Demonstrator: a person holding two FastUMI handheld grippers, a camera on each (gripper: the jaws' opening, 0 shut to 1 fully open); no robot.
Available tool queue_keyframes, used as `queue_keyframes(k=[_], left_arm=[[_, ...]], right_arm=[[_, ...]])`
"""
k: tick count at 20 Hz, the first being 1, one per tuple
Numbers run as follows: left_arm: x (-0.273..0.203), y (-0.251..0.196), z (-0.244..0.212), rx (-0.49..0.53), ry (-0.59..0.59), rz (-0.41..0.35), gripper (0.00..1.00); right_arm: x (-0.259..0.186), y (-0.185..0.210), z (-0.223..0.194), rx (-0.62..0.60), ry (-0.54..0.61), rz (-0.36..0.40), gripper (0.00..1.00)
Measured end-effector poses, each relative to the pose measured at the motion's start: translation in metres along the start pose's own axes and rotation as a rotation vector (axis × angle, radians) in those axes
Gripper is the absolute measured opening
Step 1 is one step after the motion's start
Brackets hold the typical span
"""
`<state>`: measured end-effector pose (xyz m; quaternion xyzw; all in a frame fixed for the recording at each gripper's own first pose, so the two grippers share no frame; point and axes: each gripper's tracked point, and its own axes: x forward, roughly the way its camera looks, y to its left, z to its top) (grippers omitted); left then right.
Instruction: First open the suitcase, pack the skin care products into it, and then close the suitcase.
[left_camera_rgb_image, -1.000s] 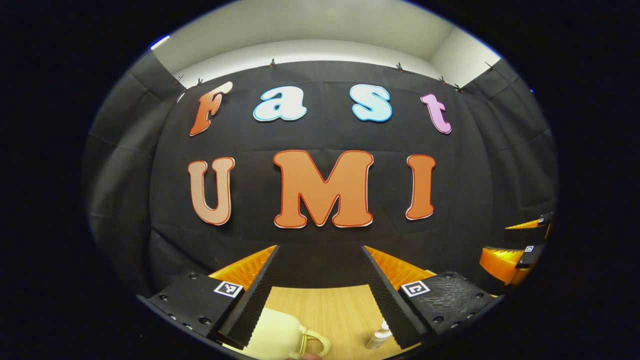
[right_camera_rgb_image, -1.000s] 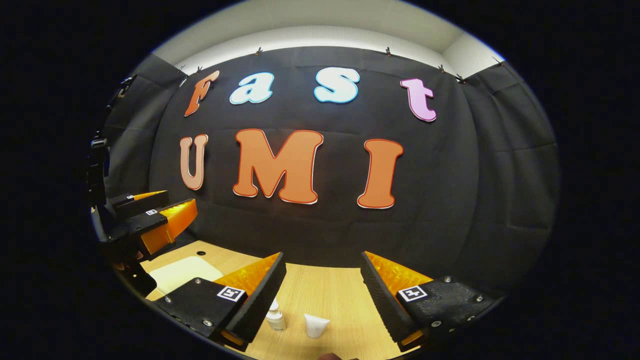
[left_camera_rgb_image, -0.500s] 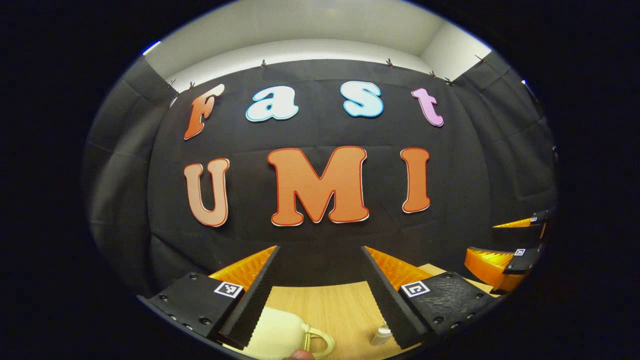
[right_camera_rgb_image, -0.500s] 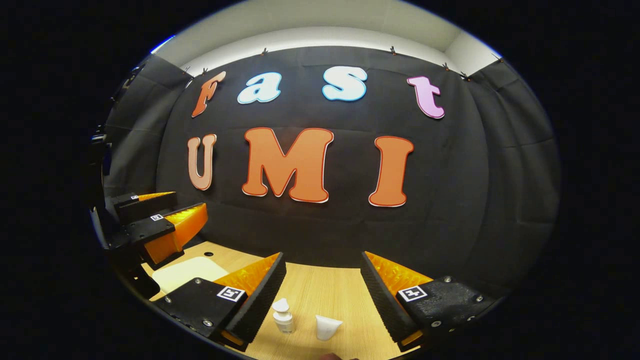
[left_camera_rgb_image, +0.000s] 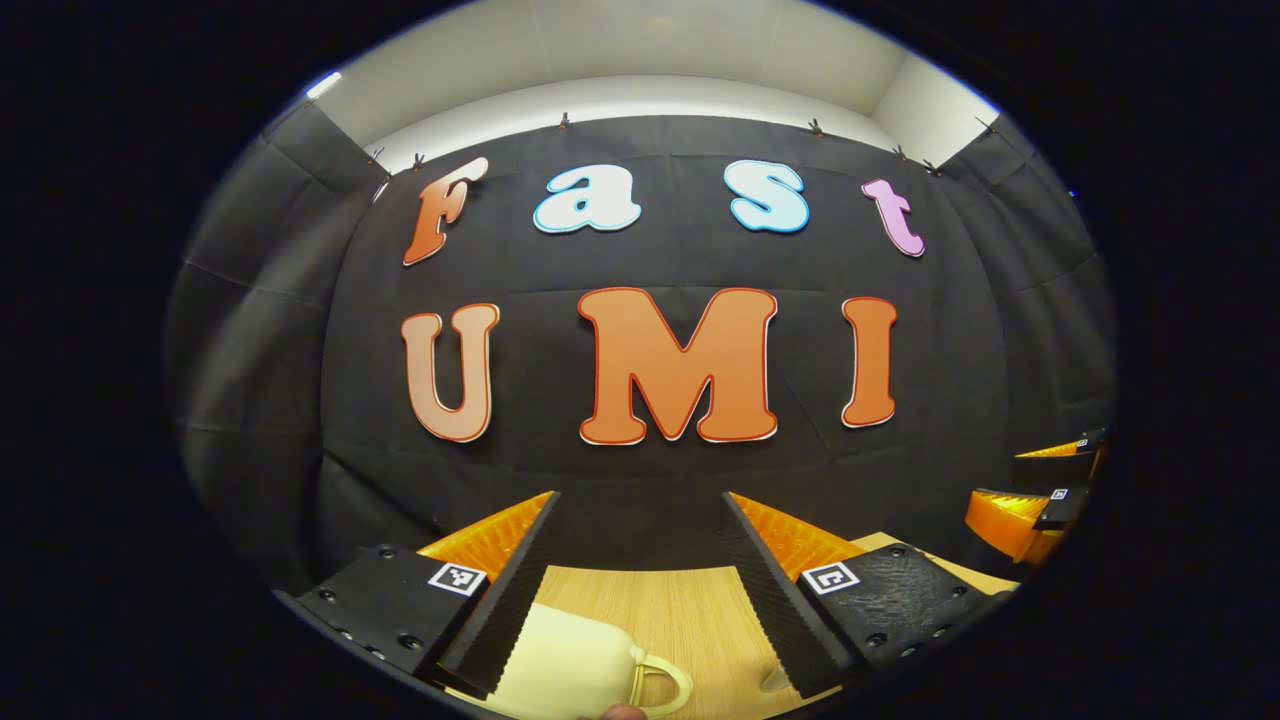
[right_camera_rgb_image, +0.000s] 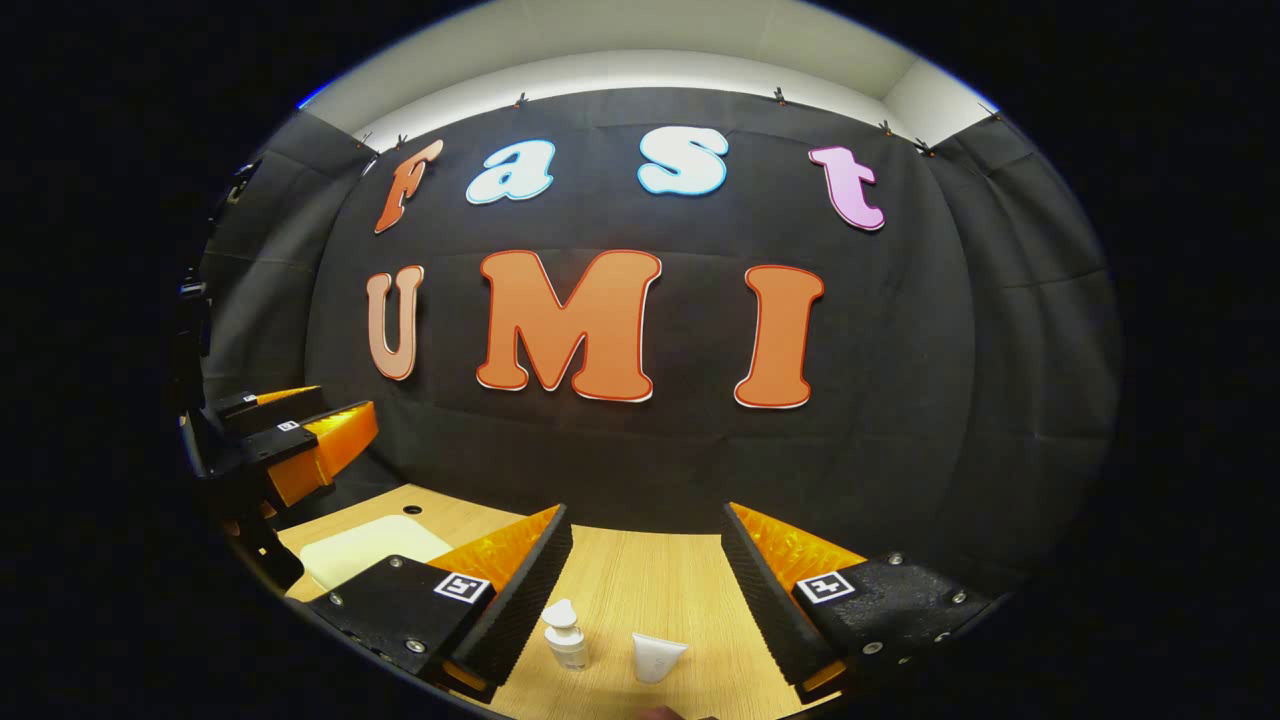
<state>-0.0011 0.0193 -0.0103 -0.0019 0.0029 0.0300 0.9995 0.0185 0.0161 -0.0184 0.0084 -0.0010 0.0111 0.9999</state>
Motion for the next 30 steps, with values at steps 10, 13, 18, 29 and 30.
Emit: queue_keyframes(k=[10, 13, 18, 29, 30], left_arm=[[-0.013, 0.007, -0.031, 0.202, 0.074, -0.09, 0.99], [-0.018, 0.009, -0.043, 0.267, 0.106, -0.117, 0.99], [-0.023, 0.015, -0.07, 0.403, 0.16, -0.165, 0.99], [-0.038, 0.036, -0.125, 0.712, 0.324, -0.29, 0.98], [-0.038, 0.038, -0.129, 0.737, 0.336, -0.303, 0.98]], right_arm=[[-0.013, -0.014, -0.012, -0.017, 0.027, -0.028, 0.96], [-0.016, -0.018, -0.011, -0.017, 0.028, -0.039, 0.96], [-0.022, -0.028, -0.012, -0.033, 0.037, -0.066, 0.96], [-0.042, -0.052, -0.022, -0.054, 0.08, -0.149, 0.96], [-0.044, -0.055, -0.023, -0.059, 0.083, -0.156, 0.96]])
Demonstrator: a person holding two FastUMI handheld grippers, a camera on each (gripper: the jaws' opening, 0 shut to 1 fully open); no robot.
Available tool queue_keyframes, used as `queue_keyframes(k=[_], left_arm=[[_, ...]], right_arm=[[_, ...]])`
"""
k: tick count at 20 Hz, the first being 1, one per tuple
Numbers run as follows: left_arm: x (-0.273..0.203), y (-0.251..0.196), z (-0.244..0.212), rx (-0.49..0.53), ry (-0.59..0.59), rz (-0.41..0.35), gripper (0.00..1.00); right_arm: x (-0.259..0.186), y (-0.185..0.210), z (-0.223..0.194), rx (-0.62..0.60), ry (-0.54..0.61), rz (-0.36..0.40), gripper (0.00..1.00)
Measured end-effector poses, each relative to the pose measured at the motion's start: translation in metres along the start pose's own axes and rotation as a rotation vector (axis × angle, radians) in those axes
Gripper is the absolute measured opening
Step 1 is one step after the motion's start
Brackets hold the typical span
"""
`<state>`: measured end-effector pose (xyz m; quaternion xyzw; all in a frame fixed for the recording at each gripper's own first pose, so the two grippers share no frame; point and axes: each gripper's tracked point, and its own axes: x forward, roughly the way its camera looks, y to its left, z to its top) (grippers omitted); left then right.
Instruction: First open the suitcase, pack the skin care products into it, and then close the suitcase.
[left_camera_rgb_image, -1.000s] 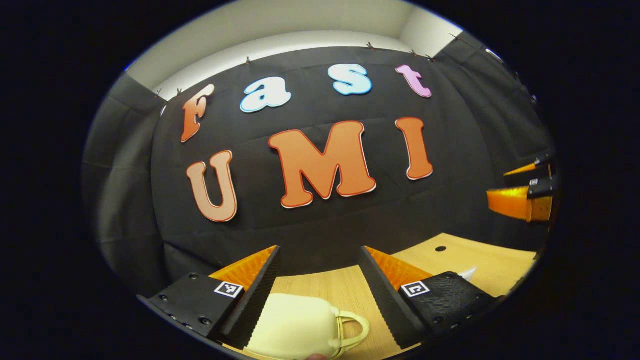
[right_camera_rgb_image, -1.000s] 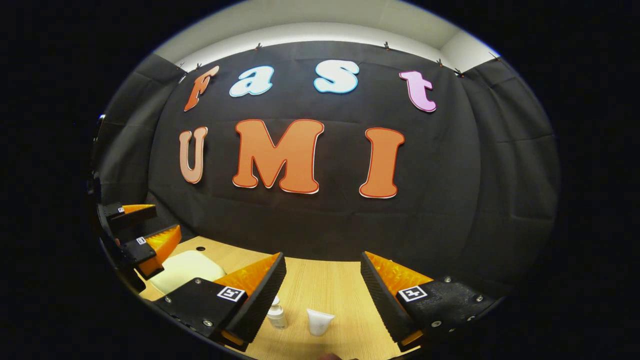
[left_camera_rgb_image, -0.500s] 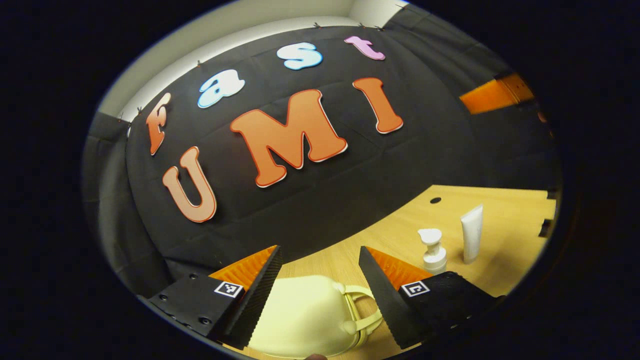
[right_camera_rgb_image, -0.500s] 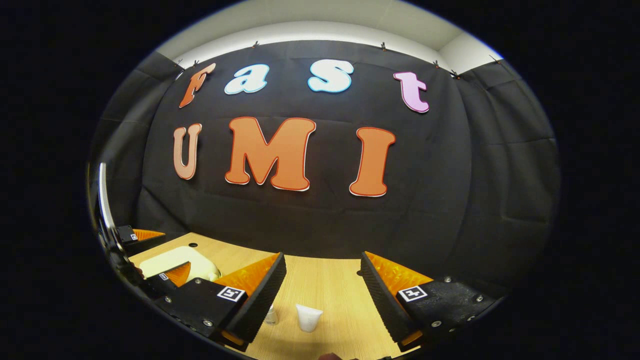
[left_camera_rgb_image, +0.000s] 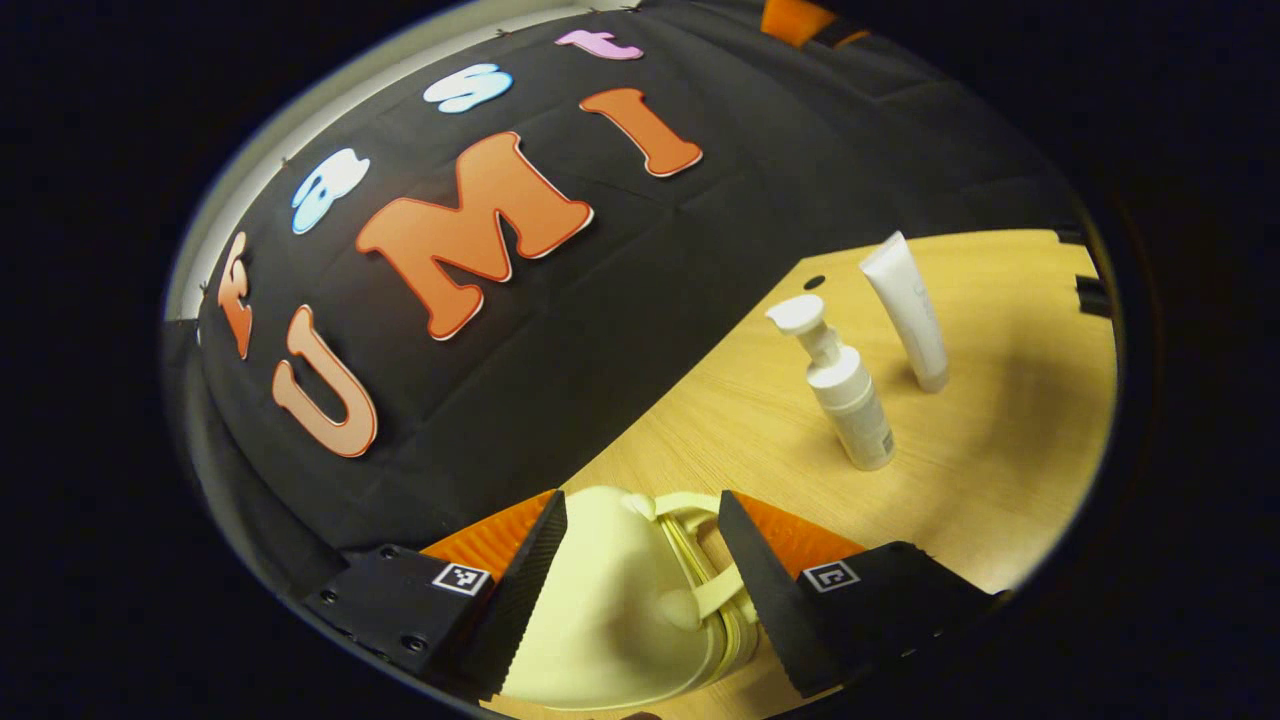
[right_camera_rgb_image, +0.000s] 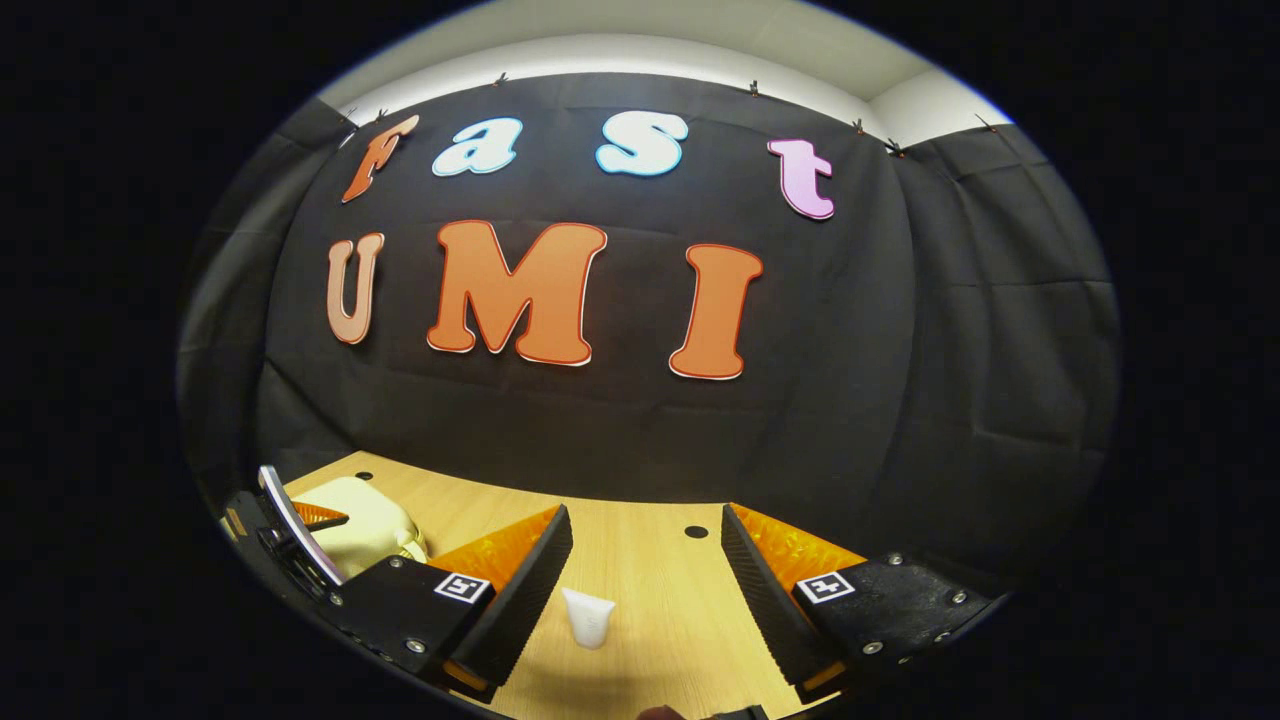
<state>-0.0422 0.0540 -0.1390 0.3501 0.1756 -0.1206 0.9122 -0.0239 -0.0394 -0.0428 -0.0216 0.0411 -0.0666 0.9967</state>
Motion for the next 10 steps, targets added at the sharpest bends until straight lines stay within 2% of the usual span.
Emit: queue_keyframes(k=[8, 10], left_arm=[[-0.005, -0.007, -0.023, 0.199, 0.066, -0.09, 0.98], [-0.006, -0.007, -0.028, 0.252, 0.086, -0.102, 0.91]], right_arm=[[0.001, -0.008, -0.003, -0.002, 0.005, -0.015, 0.96], [0.001, -0.01, -0.002, 0.0, 0.001, -0.015, 0.96]])
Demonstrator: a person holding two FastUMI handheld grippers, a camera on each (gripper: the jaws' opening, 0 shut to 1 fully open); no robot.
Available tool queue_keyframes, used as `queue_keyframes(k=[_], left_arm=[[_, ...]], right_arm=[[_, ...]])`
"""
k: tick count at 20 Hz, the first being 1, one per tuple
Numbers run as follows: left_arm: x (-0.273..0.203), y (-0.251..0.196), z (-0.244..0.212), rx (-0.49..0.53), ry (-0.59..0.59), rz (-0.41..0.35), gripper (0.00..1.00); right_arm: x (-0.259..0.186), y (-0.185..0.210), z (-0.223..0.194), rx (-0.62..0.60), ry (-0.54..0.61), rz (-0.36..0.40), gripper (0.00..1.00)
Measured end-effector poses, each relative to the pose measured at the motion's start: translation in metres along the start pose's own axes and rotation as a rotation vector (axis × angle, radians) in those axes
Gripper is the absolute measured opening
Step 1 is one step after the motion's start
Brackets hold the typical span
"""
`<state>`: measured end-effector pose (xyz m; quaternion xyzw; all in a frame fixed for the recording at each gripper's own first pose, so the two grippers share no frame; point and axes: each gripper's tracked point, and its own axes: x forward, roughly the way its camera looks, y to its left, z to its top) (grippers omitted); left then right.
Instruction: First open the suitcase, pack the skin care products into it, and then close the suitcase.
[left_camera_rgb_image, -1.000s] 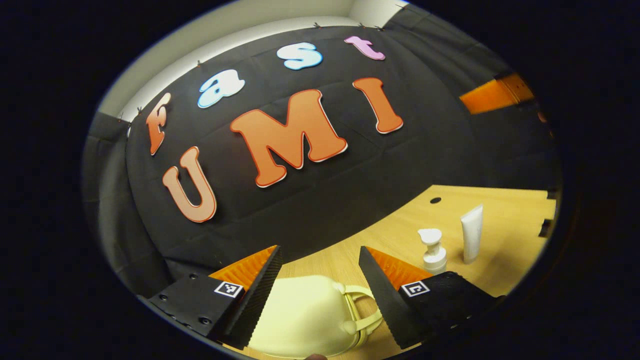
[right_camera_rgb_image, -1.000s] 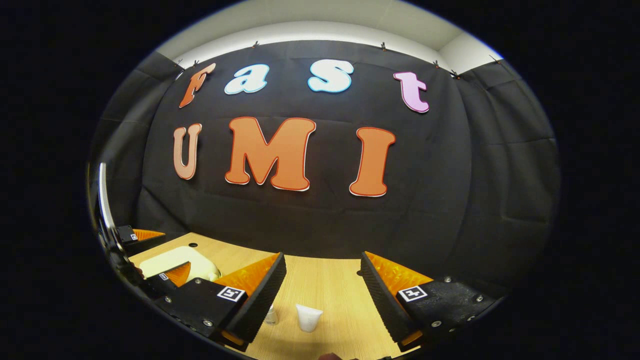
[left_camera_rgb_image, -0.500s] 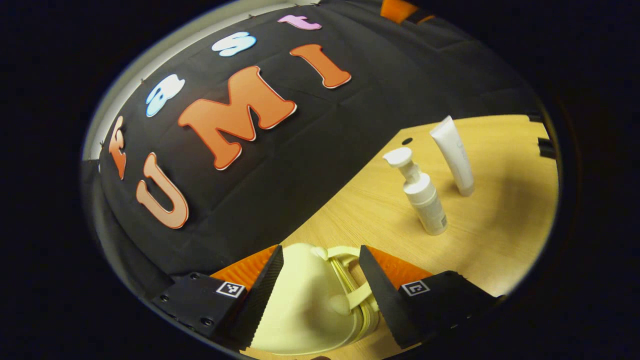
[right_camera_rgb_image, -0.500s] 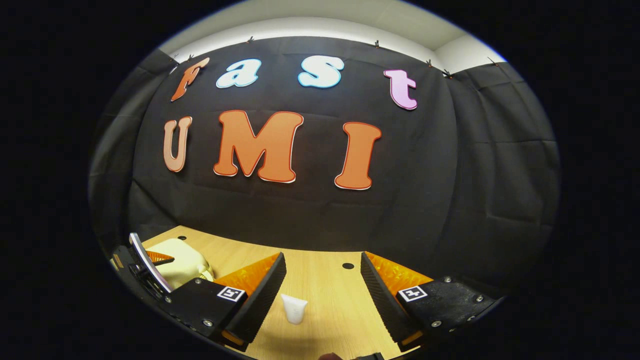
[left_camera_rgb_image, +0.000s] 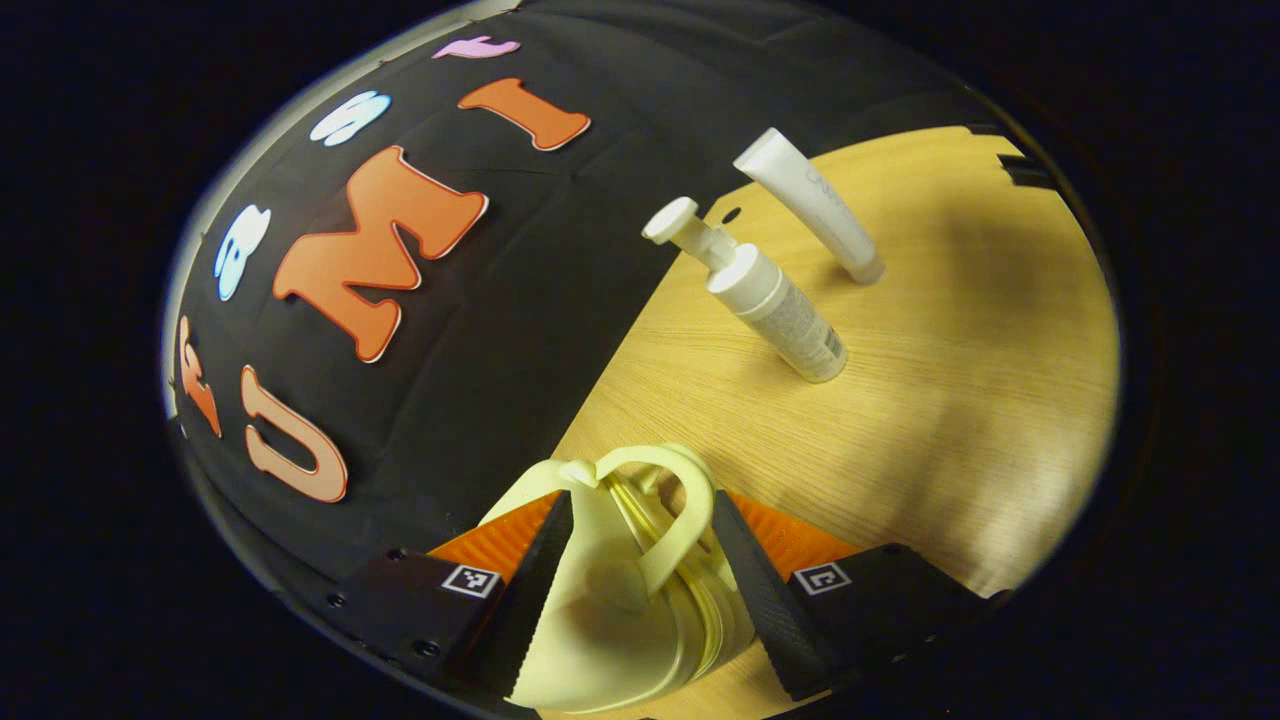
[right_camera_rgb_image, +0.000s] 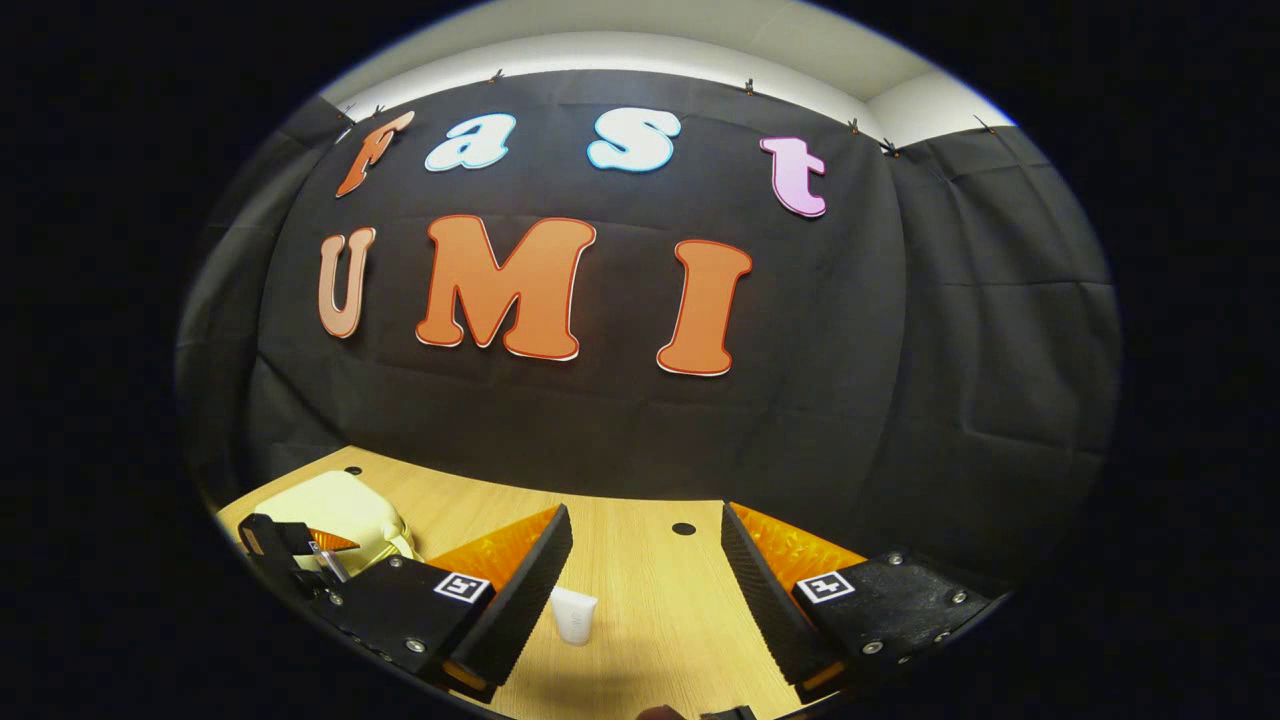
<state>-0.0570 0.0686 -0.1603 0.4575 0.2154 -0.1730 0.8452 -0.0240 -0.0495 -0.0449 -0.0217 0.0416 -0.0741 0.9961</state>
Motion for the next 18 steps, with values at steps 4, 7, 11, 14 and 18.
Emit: queue_keyframes(k=[4, 7, 11, 14, 18], left_arm=[[-0.003, 0.007, -0.011, 0.082, 0.071, 0.002, 0.85], [0.001, 0.014, -0.011, 0.116, 0.082, 0.048, 0.83], [-0.002, 0.013, -0.017, 0.139, 0.131, 0.046, 0.5], [0.007, 0.02, -0.018, 0.145, 0.121, 0.075, 0.25], [-0.007, 0.028, -0.009, 0.044, 0.124, 0.1, 0.13]], right_arm=[[0.0, -0.006, -0.002, 0.007, -0.002, -0.006, 0.96], [-0.001, -0.009, -0.006, 0.017, 0.004, -0.004, 0.96], [-0.003, -0.01, -0.011, 0.029, 0.01, 0.005, 0.96], [-0.003, -0.011, -0.014, 0.029, 0.012, 0.018, 0.96], [-0.001, -0.014, -0.019, 0.046, 0.018, 0.03, 0.96]])
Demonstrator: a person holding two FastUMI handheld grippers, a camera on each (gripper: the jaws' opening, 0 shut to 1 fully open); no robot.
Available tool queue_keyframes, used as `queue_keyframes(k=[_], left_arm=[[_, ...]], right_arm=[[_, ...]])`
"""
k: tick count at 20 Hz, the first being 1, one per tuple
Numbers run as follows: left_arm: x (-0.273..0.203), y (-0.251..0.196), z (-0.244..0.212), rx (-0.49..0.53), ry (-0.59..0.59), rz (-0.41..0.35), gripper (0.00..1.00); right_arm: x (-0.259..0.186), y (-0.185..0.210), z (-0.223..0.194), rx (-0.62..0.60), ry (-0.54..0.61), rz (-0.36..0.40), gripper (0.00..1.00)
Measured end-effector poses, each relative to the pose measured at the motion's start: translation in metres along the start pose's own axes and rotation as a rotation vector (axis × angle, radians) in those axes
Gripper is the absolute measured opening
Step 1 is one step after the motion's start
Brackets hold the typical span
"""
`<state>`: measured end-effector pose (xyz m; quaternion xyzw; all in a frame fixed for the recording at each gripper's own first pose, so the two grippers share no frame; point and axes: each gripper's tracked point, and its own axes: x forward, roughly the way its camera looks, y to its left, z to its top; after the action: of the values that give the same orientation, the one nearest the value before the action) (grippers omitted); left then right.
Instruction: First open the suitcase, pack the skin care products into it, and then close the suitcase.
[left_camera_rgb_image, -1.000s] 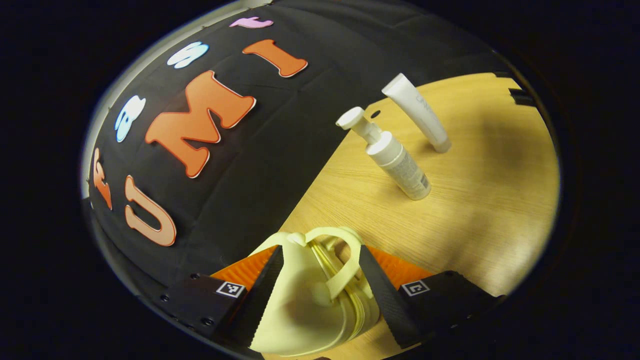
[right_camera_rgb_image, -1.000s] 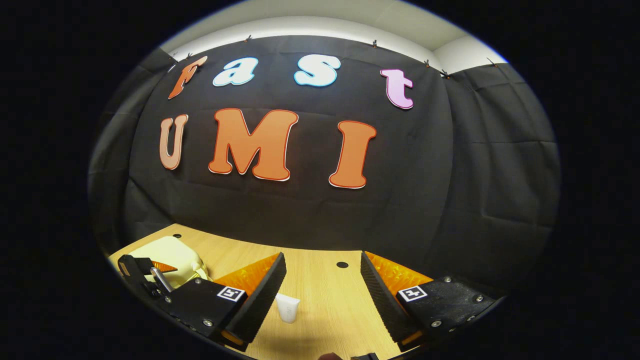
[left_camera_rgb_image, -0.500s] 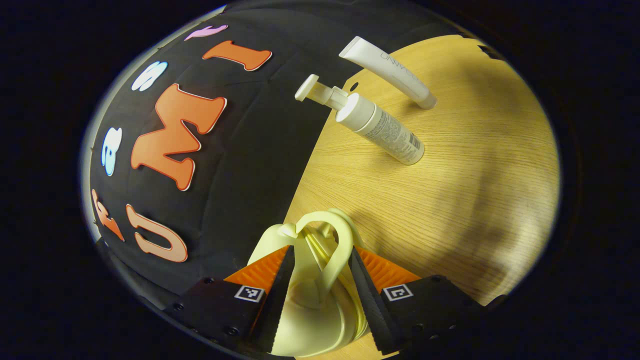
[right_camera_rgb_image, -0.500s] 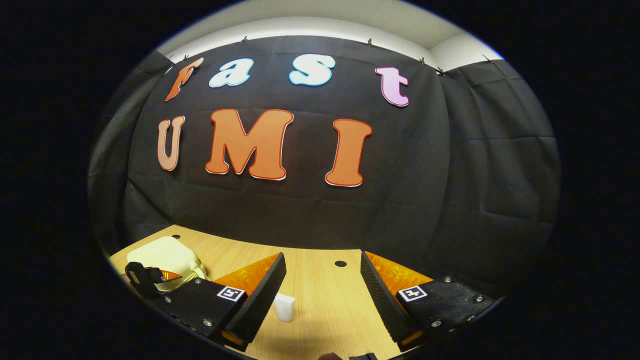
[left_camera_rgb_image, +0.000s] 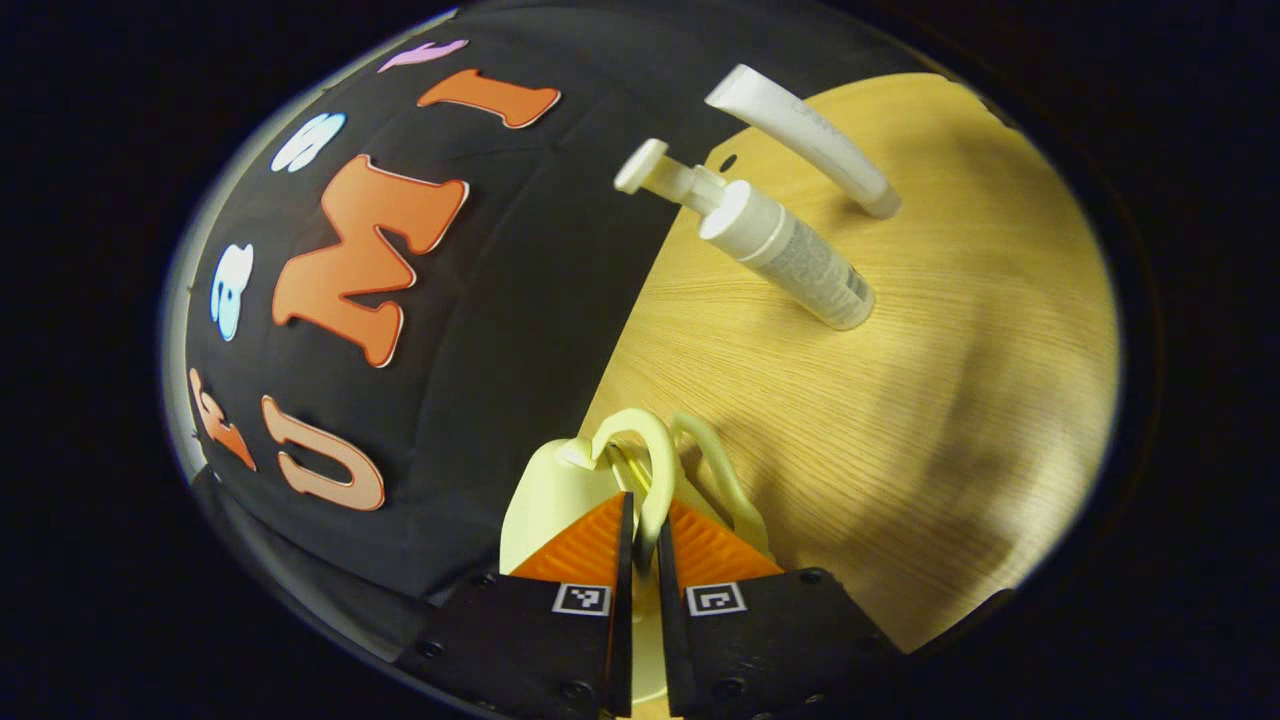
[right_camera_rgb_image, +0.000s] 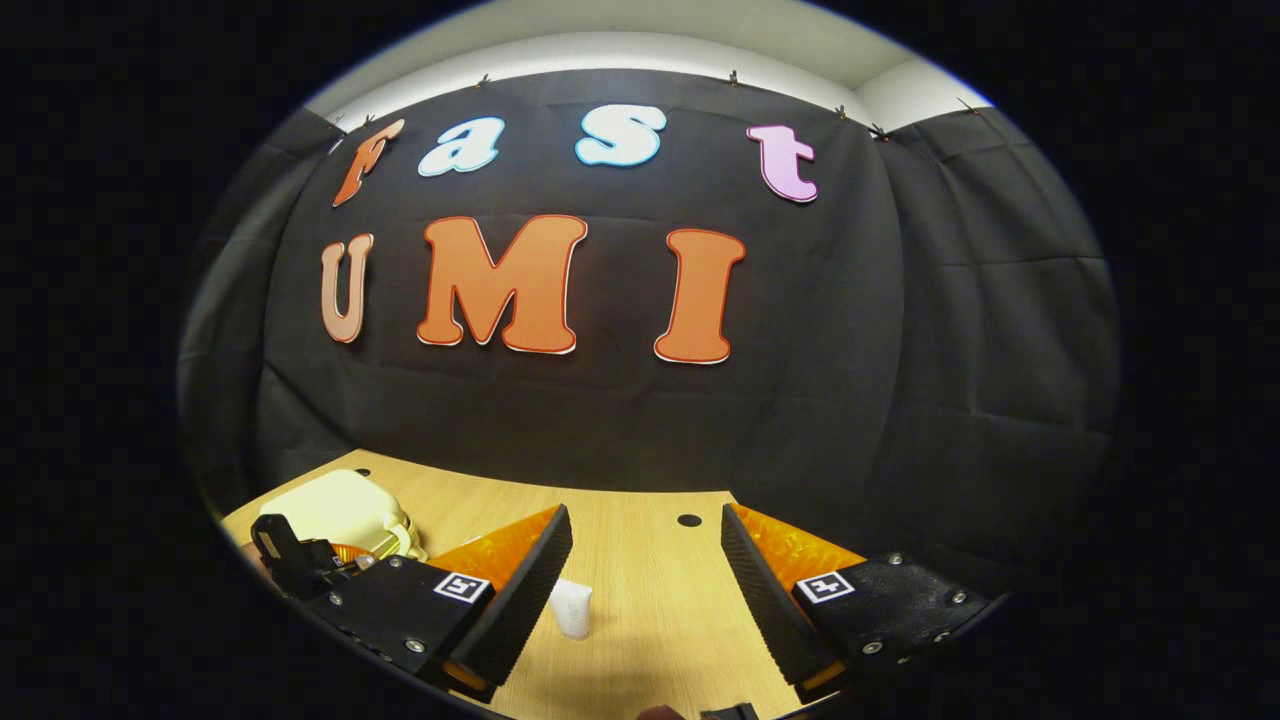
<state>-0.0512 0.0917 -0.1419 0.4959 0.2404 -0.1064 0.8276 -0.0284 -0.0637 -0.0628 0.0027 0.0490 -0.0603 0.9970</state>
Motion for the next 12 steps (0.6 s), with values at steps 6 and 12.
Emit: queue_keyframes(k=[6, 12], left_arm=[[-0.005, 0.009, 0.005, -0.249, 0.001, 0.047, 0.12], [-0.009, 0.02, 0.01, -0.448, 0.013, 0.106, 0.12]], right_arm=[[0.011, 0.009, -0.002, 0.012, -0.001, 0.049, 0.96], [0.019, 0.023, 0.002, 0.004, -0.012, 0.092, 0.96]])
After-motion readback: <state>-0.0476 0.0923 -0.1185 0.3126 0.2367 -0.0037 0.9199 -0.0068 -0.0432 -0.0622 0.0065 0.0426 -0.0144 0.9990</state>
